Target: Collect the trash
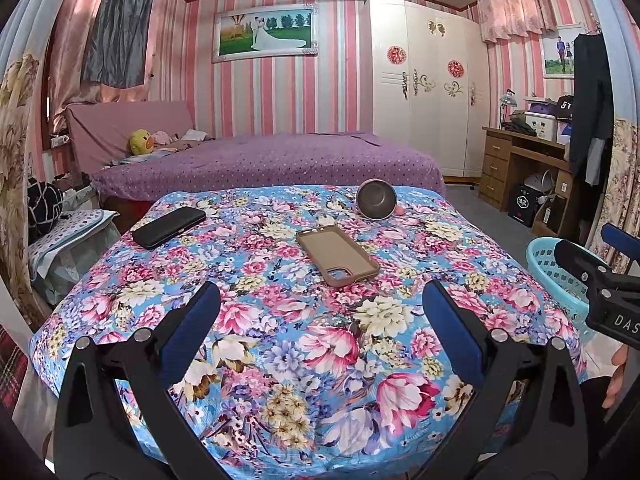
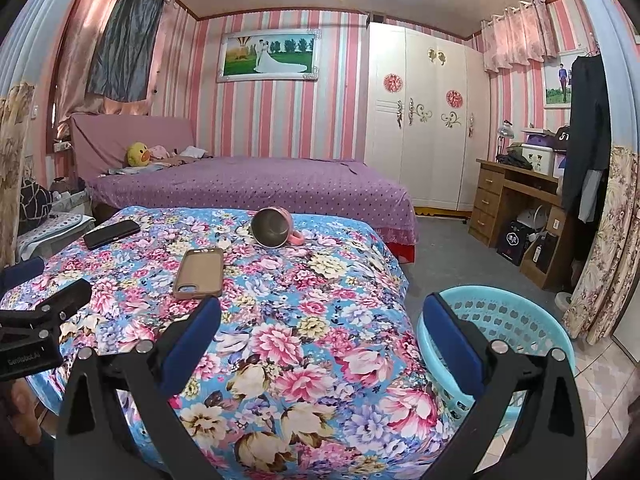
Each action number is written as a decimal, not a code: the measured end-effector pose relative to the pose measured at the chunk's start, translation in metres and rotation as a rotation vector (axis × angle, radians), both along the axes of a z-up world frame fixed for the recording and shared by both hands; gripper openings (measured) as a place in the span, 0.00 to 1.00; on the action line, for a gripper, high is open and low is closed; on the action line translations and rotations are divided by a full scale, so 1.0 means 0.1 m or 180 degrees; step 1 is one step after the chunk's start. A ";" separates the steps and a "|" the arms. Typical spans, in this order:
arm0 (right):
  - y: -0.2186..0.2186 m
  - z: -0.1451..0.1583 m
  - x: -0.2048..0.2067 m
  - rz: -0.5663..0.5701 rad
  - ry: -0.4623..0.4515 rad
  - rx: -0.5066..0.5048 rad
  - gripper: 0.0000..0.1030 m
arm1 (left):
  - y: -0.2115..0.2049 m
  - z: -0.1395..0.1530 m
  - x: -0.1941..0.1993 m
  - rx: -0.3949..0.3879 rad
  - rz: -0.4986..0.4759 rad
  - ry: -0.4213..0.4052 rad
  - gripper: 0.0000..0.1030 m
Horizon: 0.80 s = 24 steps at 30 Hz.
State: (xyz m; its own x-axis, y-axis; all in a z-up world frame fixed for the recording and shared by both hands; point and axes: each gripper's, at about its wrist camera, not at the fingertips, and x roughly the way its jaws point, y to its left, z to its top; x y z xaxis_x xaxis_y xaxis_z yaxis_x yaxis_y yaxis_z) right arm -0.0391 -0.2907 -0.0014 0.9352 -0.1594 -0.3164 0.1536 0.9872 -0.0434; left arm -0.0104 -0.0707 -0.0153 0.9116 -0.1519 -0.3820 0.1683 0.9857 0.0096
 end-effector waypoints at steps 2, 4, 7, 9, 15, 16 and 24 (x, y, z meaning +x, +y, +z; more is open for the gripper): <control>0.00 0.00 0.00 -0.0001 0.0002 -0.0002 0.96 | 0.00 0.00 0.00 -0.0003 0.0002 -0.0007 0.95; 0.00 0.00 0.00 -0.0002 -0.0001 -0.0005 0.96 | 0.00 0.01 0.00 -0.0001 0.0001 -0.0007 0.95; 0.00 0.00 0.00 0.0001 0.0003 -0.0005 0.96 | 0.00 0.01 0.00 -0.0004 0.0002 -0.0009 0.95; -0.01 0.00 0.00 -0.0002 0.0002 -0.0010 0.96 | 0.00 0.01 0.00 -0.0005 0.0001 -0.0009 0.95; 0.00 0.00 0.00 -0.0002 0.0000 -0.0009 0.96 | 0.00 0.01 0.00 -0.0003 0.0003 -0.0009 0.95; -0.01 0.00 0.00 -0.0003 -0.0002 -0.0010 0.96 | 0.00 0.01 0.00 -0.0004 0.0003 -0.0007 0.95; 0.00 0.00 0.00 -0.0001 -0.0004 -0.0014 0.96 | 0.01 0.02 -0.01 0.0008 0.0000 -0.0015 0.95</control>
State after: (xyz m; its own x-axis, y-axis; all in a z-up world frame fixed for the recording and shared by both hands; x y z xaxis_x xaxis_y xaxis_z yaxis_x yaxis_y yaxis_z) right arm -0.0393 -0.2911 -0.0014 0.9354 -0.1612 -0.3146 0.1541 0.9869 -0.0475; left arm -0.0113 -0.0701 -0.0132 0.9134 -0.1509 -0.3781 0.1682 0.9857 0.0128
